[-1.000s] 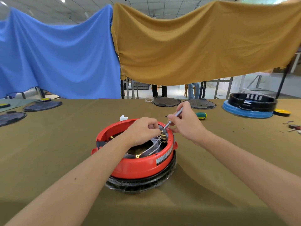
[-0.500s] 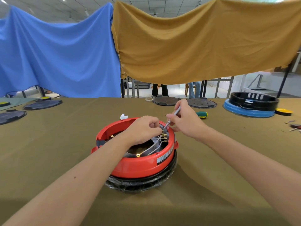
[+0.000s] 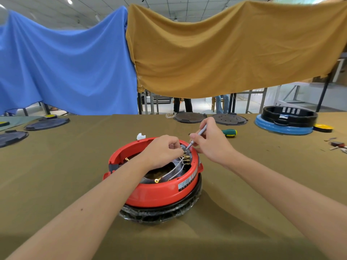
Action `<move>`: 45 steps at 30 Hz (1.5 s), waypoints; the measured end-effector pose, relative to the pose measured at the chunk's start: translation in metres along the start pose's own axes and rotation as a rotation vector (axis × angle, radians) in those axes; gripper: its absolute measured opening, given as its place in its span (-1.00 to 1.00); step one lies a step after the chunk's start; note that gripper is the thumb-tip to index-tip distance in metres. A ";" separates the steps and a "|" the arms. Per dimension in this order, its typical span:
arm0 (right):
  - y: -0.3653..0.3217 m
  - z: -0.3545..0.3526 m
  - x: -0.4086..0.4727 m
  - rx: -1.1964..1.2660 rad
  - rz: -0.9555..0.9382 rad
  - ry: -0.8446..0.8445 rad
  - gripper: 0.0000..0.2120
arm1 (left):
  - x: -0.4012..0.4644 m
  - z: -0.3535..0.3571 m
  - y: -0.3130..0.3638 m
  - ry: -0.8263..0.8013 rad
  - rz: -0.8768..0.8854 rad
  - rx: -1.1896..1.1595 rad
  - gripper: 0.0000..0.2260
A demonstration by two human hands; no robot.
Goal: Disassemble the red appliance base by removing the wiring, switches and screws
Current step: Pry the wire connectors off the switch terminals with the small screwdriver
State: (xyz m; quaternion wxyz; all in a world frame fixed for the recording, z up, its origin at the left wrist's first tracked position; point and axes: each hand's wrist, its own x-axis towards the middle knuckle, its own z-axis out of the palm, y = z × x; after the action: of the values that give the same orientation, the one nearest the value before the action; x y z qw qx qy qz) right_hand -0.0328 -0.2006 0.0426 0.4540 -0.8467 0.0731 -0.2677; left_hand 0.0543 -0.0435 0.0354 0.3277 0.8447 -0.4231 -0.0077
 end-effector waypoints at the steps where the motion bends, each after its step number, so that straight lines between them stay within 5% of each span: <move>1: -0.001 0.000 0.000 -0.015 0.001 -0.008 -0.81 | 0.000 0.000 0.000 0.007 0.000 0.000 -0.86; 14: 0.009 -0.002 -0.006 0.496 0.323 0.037 -0.71 | -0.004 -0.004 0.001 0.121 -0.002 0.015 -0.94; 17: 0.010 -0.001 -0.007 0.632 0.389 0.058 -0.67 | -0.002 -0.012 0.002 0.247 -0.007 0.248 -0.76; 20: 0.010 0.000 -0.011 0.693 0.391 0.083 -0.68 | -0.002 -0.032 -0.002 0.108 -0.253 0.544 -0.53; 22: 0.008 0.002 -0.013 0.691 0.368 0.108 -0.68 | -0.003 -0.044 -0.007 -0.030 -0.360 0.650 -0.57; 30: 0.000 0.003 -0.021 0.682 0.373 0.177 -0.62 | -0.030 -0.066 -0.022 -0.099 -0.385 0.827 -0.53; 34: -0.003 0.001 -0.022 0.675 0.438 0.144 -0.63 | -0.036 -0.067 -0.016 -0.099 -0.471 0.910 -0.69; 39: -0.006 -0.002 -0.022 0.672 0.460 0.150 -0.61 | -0.040 -0.070 0.014 -0.358 -0.750 0.954 -0.87; 42: -0.005 -0.003 -0.023 0.676 0.440 0.142 -0.54 | -0.035 -0.077 0.014 -0.259 -0.668 1.018 -0.86; 45: -0.007 -0.004 -0.024 0.698 0.410 0.143 -0.51 | -0.028 -0.069 -0.012 -0.188 -0.445 0.754 -0.58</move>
State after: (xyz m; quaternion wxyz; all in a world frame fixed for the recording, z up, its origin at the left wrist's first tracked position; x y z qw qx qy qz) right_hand -0.0561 -0.1909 0.0410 0.7517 -0.5890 0.1764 -0.2385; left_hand 0.0648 0.0196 0.0753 -0.0527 0.9712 -0.2324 0.0002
